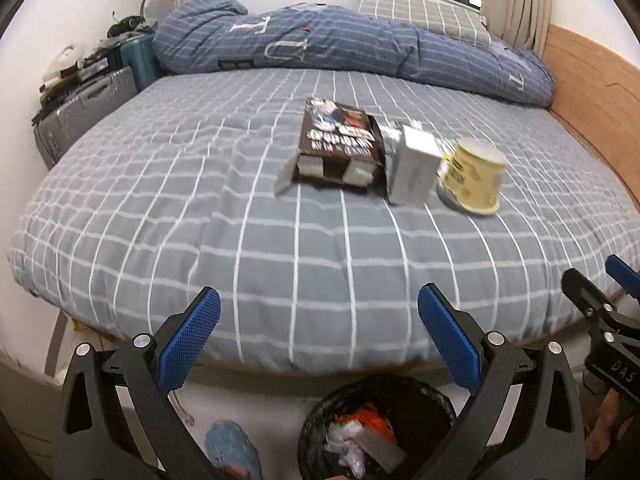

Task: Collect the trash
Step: 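Raise both tools to the bed and reach toward the brown box and cup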

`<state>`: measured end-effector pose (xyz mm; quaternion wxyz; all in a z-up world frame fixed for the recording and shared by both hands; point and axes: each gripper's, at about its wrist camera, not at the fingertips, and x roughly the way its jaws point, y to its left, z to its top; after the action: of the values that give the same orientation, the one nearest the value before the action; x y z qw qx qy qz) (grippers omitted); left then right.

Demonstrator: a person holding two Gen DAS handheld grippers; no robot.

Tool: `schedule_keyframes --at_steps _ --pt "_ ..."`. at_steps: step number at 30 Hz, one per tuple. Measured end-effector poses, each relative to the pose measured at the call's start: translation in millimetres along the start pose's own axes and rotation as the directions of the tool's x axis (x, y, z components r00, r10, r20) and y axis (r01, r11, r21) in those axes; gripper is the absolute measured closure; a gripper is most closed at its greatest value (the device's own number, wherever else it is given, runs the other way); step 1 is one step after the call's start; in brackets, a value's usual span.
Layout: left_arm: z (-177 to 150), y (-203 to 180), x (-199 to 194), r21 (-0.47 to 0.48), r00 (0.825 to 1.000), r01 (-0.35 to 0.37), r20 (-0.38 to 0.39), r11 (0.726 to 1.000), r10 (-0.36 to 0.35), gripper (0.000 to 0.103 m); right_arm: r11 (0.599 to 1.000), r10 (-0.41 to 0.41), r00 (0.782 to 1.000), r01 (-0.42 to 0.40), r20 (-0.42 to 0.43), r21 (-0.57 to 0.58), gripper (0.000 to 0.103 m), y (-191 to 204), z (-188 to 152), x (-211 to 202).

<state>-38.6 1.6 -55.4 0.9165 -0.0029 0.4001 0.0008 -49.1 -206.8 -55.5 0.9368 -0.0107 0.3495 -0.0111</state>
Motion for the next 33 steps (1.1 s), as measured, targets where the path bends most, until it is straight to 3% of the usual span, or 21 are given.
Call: schedule_keyframes --at_steps 23,33 --pt "113 17 100 -0.005 1.0 -0.006 0.018 1.0 0.006 0.006 1.0 0.007 1.0 -0.007 -0.003 -0.01 0.011 2 72 90" --pt "145 5 152 0.043 0.999 0.013 -0.034 0.999 -0.011 0.006 0.999 0.01 1.0 -0.011 -0.018 -0.031 0.011 5 87 119"
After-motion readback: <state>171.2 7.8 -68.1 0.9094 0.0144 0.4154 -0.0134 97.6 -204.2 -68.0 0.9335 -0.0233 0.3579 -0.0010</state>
